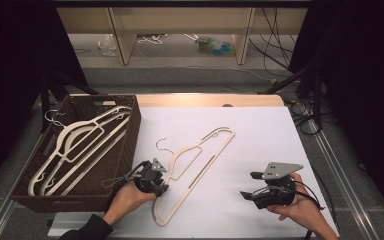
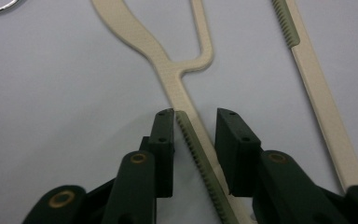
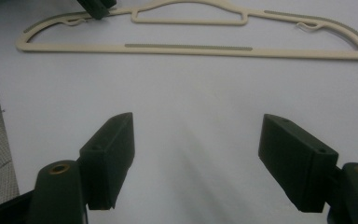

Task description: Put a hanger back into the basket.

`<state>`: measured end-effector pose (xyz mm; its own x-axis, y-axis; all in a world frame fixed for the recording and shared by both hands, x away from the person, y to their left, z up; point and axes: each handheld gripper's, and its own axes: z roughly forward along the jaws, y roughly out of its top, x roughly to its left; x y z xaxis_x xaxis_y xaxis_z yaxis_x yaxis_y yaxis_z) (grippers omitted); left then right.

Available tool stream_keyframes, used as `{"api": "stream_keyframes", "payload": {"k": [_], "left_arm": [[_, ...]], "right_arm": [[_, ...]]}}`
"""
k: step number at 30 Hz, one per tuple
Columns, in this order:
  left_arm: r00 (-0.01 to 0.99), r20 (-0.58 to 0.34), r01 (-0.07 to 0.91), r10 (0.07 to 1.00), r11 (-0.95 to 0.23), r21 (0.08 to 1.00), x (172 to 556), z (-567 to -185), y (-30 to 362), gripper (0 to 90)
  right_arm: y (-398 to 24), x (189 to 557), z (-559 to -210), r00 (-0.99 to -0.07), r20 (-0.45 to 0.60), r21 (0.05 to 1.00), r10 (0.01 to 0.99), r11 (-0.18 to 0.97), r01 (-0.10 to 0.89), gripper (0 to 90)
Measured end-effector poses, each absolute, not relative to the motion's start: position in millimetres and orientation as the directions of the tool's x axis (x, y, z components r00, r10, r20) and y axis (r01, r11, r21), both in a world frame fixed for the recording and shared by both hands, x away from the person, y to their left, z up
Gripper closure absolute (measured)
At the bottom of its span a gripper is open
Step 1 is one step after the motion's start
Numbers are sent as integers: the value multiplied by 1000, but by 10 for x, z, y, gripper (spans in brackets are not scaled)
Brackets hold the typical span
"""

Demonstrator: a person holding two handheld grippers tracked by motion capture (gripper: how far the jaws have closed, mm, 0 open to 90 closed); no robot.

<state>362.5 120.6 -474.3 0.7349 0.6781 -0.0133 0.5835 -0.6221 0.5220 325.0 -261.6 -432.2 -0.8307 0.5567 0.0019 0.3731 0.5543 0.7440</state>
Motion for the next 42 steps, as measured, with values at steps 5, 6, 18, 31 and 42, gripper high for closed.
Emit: {"api": "stream_keyframes", "payload": {"k": [5, 6, 18, 31, 42], "left_arm": [[698, -45, 638, 715, -591, 493, 3660, -4723, 1198, 713], [684, -61, 654, 727, -573, 494, 3671, -4725, 1199, 695], [725, 0, 618, 689, -650, 442, 3695, -4687, 1098, 727], [776, 36, 539, 629, -693, 479, 3638, -4707, 1105, 756], [844, -38, 481, 534, -724, 494, 3597, -4703, 1031, 766]], "right_arm": [[-2628, 3253, -4317, -830, -1, 745, 557, 555, 371, 281], [-2623, 3249, -4318, -828, 2, 743, 561, 553, 376, 281], [-2570, 3256, -4326, -839, -3, 741, 544, 565, 363, 281], [-2538, 3277, -4329, -848, 1, 736, 530, 574, 359, 281], [-2532, 3281, -4332, -853, -2, 737, 523, 577, 352, 283]]}}
